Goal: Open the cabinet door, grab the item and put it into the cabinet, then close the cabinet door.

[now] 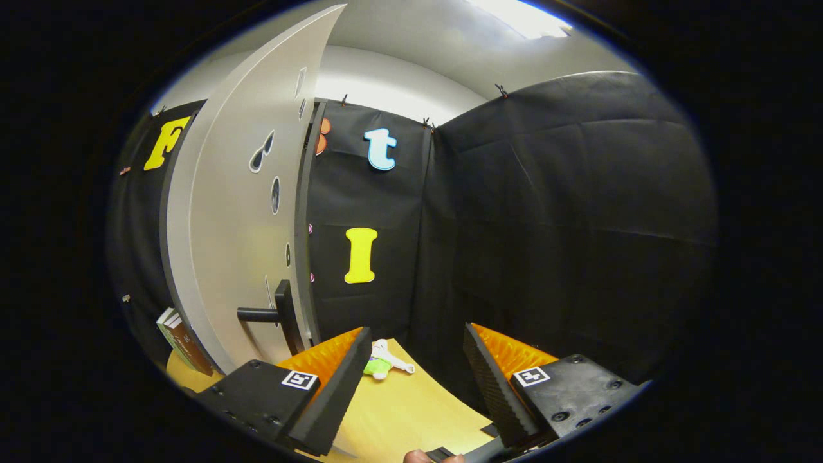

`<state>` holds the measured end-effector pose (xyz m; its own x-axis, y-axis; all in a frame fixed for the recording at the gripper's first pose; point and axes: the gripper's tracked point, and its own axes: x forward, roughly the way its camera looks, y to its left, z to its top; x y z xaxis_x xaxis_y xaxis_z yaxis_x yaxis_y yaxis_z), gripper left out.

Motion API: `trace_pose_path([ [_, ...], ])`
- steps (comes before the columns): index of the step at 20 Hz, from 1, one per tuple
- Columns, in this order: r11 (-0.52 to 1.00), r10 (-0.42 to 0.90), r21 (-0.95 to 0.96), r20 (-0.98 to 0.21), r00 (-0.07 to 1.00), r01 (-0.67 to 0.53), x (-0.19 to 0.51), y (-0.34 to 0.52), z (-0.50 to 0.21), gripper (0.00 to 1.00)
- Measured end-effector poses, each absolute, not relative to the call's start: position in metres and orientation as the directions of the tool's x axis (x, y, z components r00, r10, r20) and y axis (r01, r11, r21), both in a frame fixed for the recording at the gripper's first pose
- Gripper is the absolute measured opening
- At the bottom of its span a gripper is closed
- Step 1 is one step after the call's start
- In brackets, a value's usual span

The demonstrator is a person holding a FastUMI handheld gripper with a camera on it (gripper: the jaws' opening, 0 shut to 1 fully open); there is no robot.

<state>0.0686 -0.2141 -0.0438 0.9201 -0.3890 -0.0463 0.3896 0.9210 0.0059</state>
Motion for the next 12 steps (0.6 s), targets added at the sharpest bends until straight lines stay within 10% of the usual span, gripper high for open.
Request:
trace_pose_path([
  [12, 0.967, -0.247, 0.047, -0.085, 0.965, 0.252, 0.071, -0.121, -0.035, 0.95],
])
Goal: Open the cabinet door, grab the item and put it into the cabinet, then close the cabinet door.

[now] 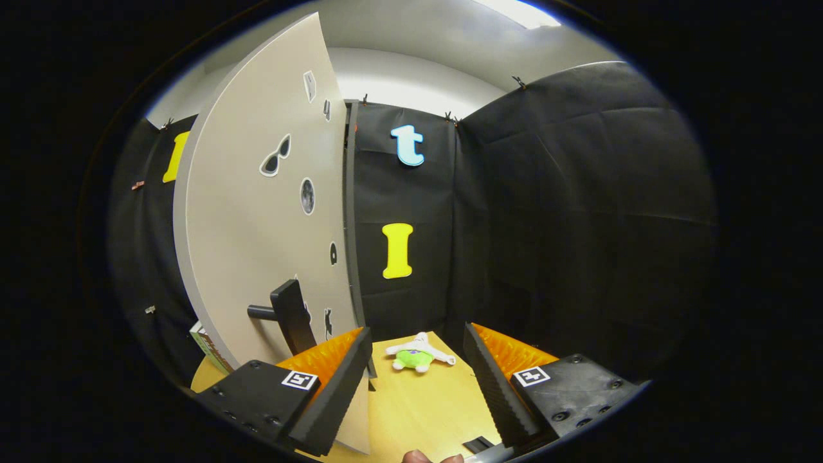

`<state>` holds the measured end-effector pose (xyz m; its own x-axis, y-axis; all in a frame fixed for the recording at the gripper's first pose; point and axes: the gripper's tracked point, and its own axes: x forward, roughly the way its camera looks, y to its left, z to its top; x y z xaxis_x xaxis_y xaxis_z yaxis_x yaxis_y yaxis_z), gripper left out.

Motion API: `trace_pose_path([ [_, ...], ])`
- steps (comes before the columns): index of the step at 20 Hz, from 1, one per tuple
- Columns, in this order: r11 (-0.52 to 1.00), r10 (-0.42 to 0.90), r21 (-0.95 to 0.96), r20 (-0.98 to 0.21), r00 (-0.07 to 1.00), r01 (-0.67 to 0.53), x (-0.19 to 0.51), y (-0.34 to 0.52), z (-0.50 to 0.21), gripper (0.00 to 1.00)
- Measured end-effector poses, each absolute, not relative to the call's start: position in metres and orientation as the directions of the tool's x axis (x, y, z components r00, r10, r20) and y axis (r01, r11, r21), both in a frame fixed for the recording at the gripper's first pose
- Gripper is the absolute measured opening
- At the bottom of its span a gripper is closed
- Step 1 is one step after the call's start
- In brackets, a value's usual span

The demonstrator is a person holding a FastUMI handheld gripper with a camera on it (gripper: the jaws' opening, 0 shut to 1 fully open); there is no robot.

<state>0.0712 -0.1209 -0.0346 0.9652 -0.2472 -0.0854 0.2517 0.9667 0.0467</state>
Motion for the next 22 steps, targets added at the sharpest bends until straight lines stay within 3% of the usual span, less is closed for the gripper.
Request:
trace_pose_path([
  [16, 0.997, 0.074, 0.042, -0.127, 0.989, -0.069, 0.132, 0.068, -0.046, 0.97],
  [22, 0.993, 0.117, 0.038, -0.102, 0.988, -0.114, 0.137, 0.106, -0.042, 0.97],
])
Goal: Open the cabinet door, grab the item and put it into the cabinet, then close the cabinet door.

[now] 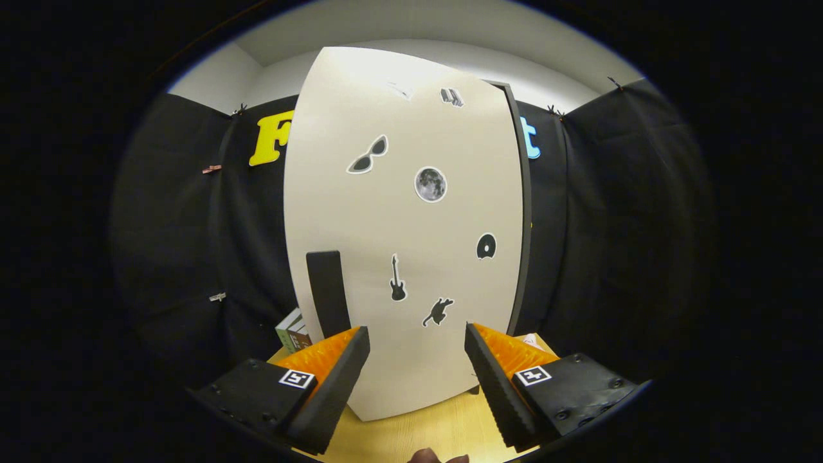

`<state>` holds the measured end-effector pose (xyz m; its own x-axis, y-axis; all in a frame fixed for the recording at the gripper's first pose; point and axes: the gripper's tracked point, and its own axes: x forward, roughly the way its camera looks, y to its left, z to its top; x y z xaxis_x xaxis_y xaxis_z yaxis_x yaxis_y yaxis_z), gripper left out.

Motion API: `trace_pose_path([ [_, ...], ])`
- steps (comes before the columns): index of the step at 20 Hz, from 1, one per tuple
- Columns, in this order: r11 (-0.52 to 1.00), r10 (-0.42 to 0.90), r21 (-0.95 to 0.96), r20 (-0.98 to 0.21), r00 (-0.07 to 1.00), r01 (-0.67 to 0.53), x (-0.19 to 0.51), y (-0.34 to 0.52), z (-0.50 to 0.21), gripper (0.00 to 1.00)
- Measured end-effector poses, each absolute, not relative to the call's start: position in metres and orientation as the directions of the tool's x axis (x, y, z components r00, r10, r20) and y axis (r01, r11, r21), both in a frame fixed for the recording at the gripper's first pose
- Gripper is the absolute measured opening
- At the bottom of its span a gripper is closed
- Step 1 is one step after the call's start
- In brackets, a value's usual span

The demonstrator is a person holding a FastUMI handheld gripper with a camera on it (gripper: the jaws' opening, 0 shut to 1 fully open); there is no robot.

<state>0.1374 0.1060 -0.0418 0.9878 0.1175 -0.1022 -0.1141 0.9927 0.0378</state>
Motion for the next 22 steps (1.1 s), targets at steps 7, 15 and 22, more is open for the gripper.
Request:
trace_pose_path([
  [7, 0.999, 0.035, 0.024, -0.031, 0.999, -0.034, 0.151, 0.099, -0.036, 0.97],
  [15, 1.0, -0.013, -0.016, 0.009, 1.0, 0.013, 0.164, 0.092, -0.046, 0.97],
  [22, 0.998, 0.012, -0.058, 0.035, 0.999, -0.01, 0.147, 0.103, -0.042, 0.97],
])
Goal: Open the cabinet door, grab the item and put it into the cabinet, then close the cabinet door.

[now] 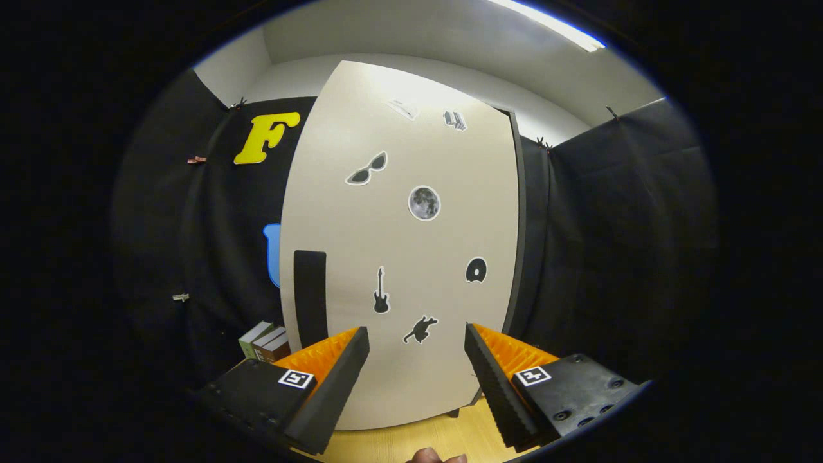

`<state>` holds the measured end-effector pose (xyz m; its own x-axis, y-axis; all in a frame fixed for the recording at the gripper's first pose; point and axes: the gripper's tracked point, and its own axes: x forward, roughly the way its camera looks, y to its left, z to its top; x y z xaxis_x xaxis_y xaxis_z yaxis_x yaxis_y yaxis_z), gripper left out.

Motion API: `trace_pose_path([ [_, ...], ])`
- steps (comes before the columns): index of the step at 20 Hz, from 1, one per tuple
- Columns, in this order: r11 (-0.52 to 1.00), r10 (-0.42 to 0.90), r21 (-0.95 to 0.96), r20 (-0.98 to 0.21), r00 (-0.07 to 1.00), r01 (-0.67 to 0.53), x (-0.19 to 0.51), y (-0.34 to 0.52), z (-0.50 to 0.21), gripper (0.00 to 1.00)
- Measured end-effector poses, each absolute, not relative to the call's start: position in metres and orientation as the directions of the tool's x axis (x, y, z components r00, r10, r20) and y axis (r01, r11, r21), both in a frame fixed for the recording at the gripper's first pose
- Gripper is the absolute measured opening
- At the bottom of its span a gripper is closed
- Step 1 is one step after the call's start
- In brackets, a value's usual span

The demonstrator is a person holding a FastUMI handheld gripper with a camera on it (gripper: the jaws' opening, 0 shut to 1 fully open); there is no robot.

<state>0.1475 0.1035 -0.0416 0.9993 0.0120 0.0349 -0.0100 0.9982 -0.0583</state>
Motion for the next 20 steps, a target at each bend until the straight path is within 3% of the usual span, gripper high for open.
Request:
trace_pose_path([
  [20, 0.997, -0.04, -0.067, 0.044, 0.998, 0.043, 0.127, 0.075, -0.049, 0.98],
])
